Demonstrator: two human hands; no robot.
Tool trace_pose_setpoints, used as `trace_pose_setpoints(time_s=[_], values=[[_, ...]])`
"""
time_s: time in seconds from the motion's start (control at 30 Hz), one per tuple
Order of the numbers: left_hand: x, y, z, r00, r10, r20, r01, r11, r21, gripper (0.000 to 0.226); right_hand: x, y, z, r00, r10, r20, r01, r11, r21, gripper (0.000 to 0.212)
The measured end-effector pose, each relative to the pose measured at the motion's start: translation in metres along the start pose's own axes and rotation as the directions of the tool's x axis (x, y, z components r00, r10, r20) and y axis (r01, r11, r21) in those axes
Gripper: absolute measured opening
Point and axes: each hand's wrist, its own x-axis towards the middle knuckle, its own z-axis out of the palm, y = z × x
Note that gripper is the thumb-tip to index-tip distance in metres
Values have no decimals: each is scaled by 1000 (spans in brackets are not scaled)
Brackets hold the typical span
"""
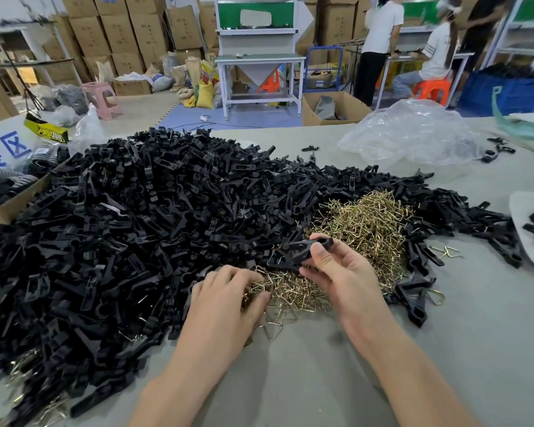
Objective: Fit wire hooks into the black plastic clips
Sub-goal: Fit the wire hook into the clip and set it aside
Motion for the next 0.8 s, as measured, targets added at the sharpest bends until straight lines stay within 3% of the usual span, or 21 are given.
trace_pose_setpoints(time_s=[0.1, 0.2, 0.4, 0.57, 0.7, 0.8], values=[[0, -2, -3, 992, 0, -124, -18, 989, -147, 14, -1, 0, -1, 1000, -4, -7, 4, 1000, -26, 15], [-1, 0, -4, 979, -45, -197, -23, 944, -328, 17, -2, -2, 0, 1000, -3, 4, 3, 1000, -7, 23], [1, 6, -11, 956, -162, -246, -14, 809, -588, 18, -3, -3, 2, 997, 18, 79, -20, 999, 26, 19], [1, 7, -11, 966, -189, -175, 33, 763, -645, 14, -5, -4, 3, 994, 8, 110, -11, 1000, 23, 20], [1, 9, -12, 958, -178, -223, 5, 793, -609, 14, -7, -5, 4, 985, -11, 172, 4, 999, 37, 20], [0, 10, -14, 965, -182, -191, -10, 699, -715, 18, -8, -5, 5, 981, -19, 192, 9, 999, 53, 30]])
